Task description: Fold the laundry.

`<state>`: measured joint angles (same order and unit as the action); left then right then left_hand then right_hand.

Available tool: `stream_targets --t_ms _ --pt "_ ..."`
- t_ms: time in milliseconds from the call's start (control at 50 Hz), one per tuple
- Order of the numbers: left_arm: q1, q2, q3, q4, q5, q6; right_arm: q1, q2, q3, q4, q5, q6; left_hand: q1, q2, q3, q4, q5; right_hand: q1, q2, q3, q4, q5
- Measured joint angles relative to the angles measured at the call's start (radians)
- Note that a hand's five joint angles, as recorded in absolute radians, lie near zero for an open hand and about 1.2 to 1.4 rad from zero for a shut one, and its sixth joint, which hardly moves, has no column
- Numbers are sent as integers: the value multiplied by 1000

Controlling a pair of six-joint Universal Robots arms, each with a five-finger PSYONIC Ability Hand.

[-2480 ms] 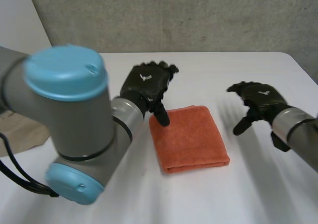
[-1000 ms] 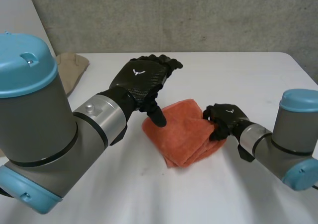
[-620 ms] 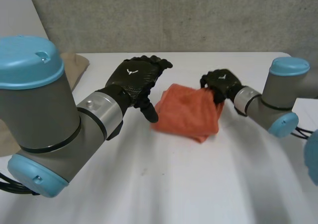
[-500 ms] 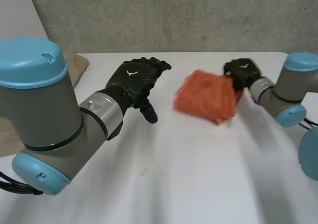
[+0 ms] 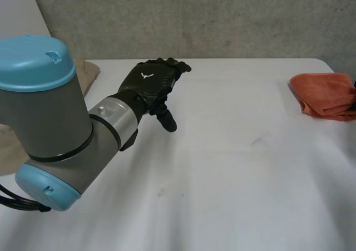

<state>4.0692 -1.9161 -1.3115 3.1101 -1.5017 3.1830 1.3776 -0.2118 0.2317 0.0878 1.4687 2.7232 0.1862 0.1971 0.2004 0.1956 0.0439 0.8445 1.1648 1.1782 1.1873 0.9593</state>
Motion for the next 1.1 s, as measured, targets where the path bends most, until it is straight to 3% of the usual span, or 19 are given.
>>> stream_targets --t_ms 40,80,100,140,160,220,360,500,580,680,780,880,1000,1100 --pt "0 1 1 0 0 0 -8 -3 4 7 -11 0 0 0 0 0 0 0 -8 -6 -8 -3" --pt "-1 2 1 0 0 0 -14 -5 5 18 -23 1 0 0 0 0 0 -123 -254 -240 -245 -205" --pt "-1 3 1 0 0 0 -17 -5 5 23 -27 2 0 0 0 0 0 -123 -254 -240 -245 -205" --pt "-2 5 1 -1 0 -1 -20 -5 5 35 -35 2 0 0 0 0 0 -353 -518 -516 -502 -456" --pt "-2 5 1 -1 0 -1 -21 -5 5 43 -39 1 0 0 0 0 0 -584 -809 -807 -813 -743" --pt "-2 9 0 -1 0 -1 -22 -10 5 69 -48 -3 0 0 0 0 0 -642 -944 -959 -955 -818" --pt "-4 17 -1 -1 0 -1 -19 -88 60 170 -55 -20 0 0 0 0 0 -642 -950 -967 -957 -853" --pt "-1 37 -12 -1 -1 -2 -39 -316 336 232 -61 -58 0 0 0 0 0 -642 -950 -967 -957 -897" --pt "6 48 -22 0 -1 -2 -61 -429 501 235 -63 -137 0 0 0 0 0 -642 -950 -967 -957 -897" --pt "23 66 -44 1 0 -2 -114 -536 690 234 -45 -347 0 0 0 0 0 -642 -950 -967 -957 -897" --pt "37 85 -66 3 0 -1 -172 -555 703 228 26 -511 0 0 0 0 0 -642 -950 -967 -957 -897" --pt "80 120 -96 8 3 0 -207 -559 599 189 151 -591 0 0 0 0 0 -642 -950 -967 -957 -897" --pt "159 153 -119 21 6 3 -134 -625 532 80 186 -537 0 0 0 0 0 -642 -950 -967 -957 -897" --pt "265 159 -119 35 8 25 46 -779 620 -51 104 -341 0 0 0 0 0 -642 -950 -967 -957 -897"
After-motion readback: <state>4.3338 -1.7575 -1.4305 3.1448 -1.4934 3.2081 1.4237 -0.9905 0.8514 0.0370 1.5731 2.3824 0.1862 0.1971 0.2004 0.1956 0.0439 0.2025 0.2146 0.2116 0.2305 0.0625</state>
